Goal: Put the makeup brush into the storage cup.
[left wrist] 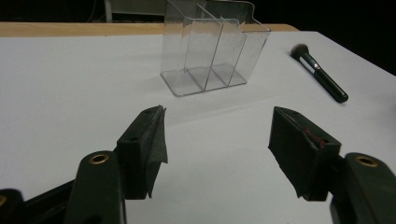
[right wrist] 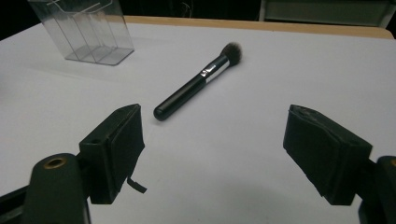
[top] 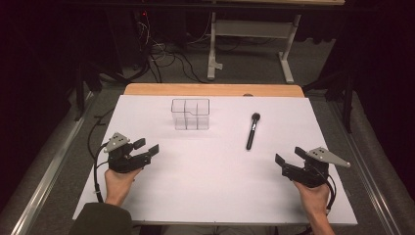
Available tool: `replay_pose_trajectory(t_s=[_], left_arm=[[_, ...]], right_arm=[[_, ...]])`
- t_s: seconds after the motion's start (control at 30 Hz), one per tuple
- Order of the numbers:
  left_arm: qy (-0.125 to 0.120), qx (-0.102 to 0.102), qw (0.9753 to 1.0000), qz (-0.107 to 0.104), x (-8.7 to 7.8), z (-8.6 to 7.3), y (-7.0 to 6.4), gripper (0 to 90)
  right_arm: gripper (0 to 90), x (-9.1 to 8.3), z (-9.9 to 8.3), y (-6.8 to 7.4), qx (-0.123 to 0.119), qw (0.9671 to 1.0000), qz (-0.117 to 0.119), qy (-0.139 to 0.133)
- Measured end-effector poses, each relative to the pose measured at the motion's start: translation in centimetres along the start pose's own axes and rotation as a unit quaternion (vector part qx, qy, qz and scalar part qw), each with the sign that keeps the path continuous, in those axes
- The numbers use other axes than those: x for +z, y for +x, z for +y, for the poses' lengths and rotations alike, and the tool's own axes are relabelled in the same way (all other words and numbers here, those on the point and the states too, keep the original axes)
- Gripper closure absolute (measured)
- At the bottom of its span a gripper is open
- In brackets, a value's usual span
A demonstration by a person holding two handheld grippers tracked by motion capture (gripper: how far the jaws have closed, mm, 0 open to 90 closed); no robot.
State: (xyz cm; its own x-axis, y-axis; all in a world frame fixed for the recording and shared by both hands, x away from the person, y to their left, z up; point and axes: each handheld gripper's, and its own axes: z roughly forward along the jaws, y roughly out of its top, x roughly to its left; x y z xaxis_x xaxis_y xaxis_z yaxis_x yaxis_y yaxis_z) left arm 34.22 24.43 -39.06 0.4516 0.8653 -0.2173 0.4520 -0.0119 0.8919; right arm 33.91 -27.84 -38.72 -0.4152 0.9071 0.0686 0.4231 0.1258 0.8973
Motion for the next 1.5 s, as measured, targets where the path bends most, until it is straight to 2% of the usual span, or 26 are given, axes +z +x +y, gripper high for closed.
replay_pose_trajectory(t_s=[0.2, 0.43, 0.63, 0.9, 1.1, 1.47, 1.5], left_arm=[[0.004, 0.008, 1.0000, 0.000, 0.0, -0.1, -0.3, 36.3], [-0.003, 0.001, 0.9999, -0.010, -0.4, -0.2, -0.3, 35.9], [0.003, 0.007, 1.0000, -0.007, -0.4, -0.4, -0.6, 35.9], [0.003, 0.004, 1.0000, -0.008, -0.2, -0.4, -0.6, 36.0], [0.003, 0.014, 0.9999, -0.008, 0.0, -0.3, -0.9, 36.3], [0.001, 0.015, 0.9998, -0.012, 0.4, -0.2, -1.1, 36.4], [0.003, 0.018, 0.9998, -0.011, 0.5, -0.2, -1.1, 36.4]], right_arm=[[22.3, 0.1, 0.0, -0.3, 0.005, 1.0000, -0.002, 0.004], [22.2, 0.6, 0.0, 0.1, 0.005, 0.9999, 0.005, 0.012], [22.1, 0.7, 0.1, 0.0, 0.012, 0.9999, 0.003, 0.011], [22.4, 0.9, 0.1, 0.0, 0.011, 0.9998, 0.005, 0.013], [22.2, 0.4, 0.1, 0.2, 0.011, 0.9999, 0.001, 0.006], [22.0, -0.2, 0.3, 0.0, 0.010, 0.9999, -0.006, -0.007], [21.9, -0.1, 0.5, 0.1, 0.016, 0.9998, -0.006, -0.009]])
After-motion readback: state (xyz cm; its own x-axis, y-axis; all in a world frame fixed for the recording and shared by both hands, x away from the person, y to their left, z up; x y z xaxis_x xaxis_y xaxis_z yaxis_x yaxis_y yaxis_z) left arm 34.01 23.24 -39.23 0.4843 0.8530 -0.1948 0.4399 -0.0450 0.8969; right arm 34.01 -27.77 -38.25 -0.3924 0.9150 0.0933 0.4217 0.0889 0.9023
